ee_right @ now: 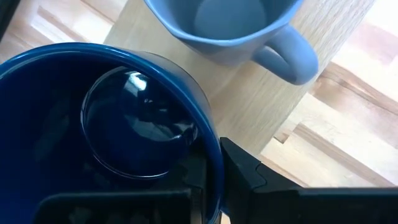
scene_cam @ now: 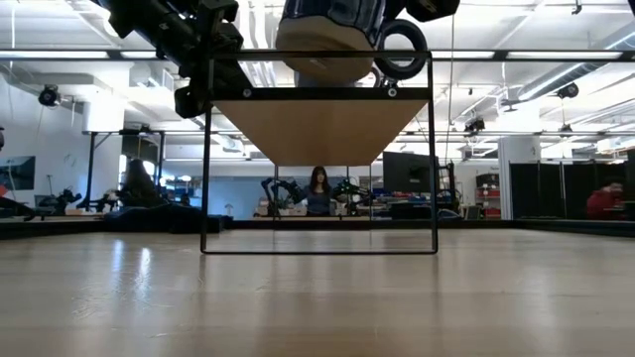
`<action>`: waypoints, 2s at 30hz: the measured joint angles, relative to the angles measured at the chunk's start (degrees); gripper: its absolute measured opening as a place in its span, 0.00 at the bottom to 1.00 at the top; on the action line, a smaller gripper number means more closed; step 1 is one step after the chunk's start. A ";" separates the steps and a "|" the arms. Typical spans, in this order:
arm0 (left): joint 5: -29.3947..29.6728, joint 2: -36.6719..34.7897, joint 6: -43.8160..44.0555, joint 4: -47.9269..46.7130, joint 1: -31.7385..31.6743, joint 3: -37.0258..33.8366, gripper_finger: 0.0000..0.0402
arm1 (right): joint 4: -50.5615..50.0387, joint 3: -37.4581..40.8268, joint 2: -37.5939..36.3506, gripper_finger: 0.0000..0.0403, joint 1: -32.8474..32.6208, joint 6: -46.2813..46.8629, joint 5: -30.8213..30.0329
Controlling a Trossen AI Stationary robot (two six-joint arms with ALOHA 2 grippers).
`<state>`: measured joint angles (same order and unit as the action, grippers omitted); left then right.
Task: Stack small to large cups/mugs on shelf
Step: Put the dark blue mug on the shelf
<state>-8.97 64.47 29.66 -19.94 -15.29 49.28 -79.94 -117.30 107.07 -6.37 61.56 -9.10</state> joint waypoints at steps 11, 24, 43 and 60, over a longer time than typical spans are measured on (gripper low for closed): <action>0.00 0.00 -0.01 -0.02 0.00 0.00 0.18 | 0.46 1.19 -0.10 0.06 0.02 0.32 -0.12; -0.02 0.00 -0.01 -0.02 0.00 0.00 0.18 | 1.29 1.88 -0.15 0.06 0.02 1.64 -1.70; -0.02 0.00 -0.03 -0.07 0.00 0.00 0.18 | 1.81 1.93 0.02 0.06 0.03 1.98 -1.41; -0.02 0.00 -0.05 -0.07 0.00 0.00 0.18 | 2.18 2.58 0.00 0.06 0.40 1.92 -1.79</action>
<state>-8.99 64.47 29.61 -20.01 -15.29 49.28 -77.76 -114.72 107.07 -5.97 63.48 -10.90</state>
